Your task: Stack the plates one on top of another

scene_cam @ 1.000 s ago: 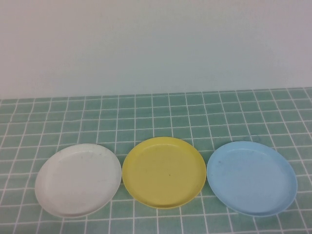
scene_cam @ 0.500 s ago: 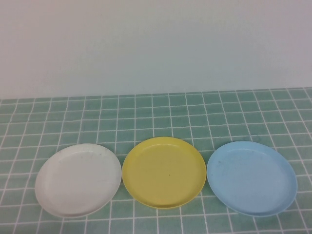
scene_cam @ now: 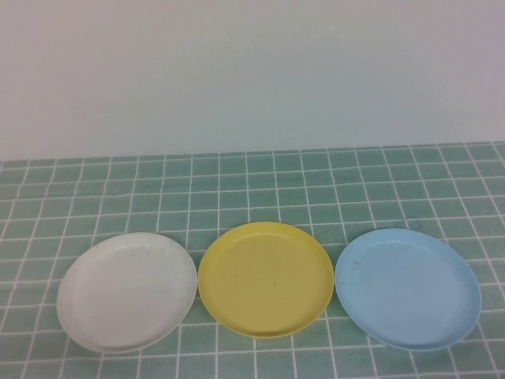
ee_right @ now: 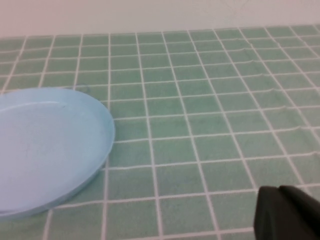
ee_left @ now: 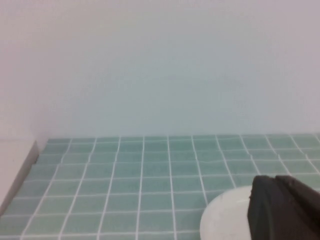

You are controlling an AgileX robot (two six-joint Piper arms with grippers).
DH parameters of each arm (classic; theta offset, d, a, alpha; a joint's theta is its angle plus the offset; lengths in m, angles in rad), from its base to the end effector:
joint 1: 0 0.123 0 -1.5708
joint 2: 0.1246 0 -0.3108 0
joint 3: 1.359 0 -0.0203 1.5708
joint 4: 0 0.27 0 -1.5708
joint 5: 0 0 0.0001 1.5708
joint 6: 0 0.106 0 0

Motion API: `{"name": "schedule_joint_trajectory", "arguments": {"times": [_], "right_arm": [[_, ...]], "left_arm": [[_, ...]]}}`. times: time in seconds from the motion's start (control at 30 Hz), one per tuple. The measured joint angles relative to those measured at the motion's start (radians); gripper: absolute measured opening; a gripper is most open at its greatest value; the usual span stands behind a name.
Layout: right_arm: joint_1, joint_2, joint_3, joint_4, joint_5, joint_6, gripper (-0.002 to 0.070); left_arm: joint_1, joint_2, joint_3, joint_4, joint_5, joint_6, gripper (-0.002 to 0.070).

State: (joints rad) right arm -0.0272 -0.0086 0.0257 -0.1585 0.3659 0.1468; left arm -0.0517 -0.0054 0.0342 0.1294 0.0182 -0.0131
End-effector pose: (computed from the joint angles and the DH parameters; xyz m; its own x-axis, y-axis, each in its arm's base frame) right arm 0.0604 -0.0076 0.1676 -0.2875 0.0065 -0.9578 0.0808 0.9966 -0.0175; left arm 0.0656 -0.0031 0.2002 0.0457 0.1138 -0.9925 0.0443 0.9923 0.1158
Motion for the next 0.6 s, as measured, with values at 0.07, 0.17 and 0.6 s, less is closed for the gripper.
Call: {"name": "schedule_joint_trajectory", "arguments": {"times": [0.07, 0.17, 0.6], "right_arm": [[0.0, 0.0, 0.0, -0.03, -0.004, -0.018, -0.0002], [0.0, 0.0, 0.002, -0.038, -0.076, -0.022, -0.0002], [0.0, 0.0, 0.002, -0.007, -0.753, 0.022, -0.0002]], "left_arm": [[0.0, 0.0, 0.0, 0.0, -0.003, 0.0, 0.0], [0.0, 0.0, 0.0, 0.0, -0.003, 0.0, 0.0], [0.0, 0.0, 0.0, -0.005, -0.255, -0.009, -0.0001]]}}
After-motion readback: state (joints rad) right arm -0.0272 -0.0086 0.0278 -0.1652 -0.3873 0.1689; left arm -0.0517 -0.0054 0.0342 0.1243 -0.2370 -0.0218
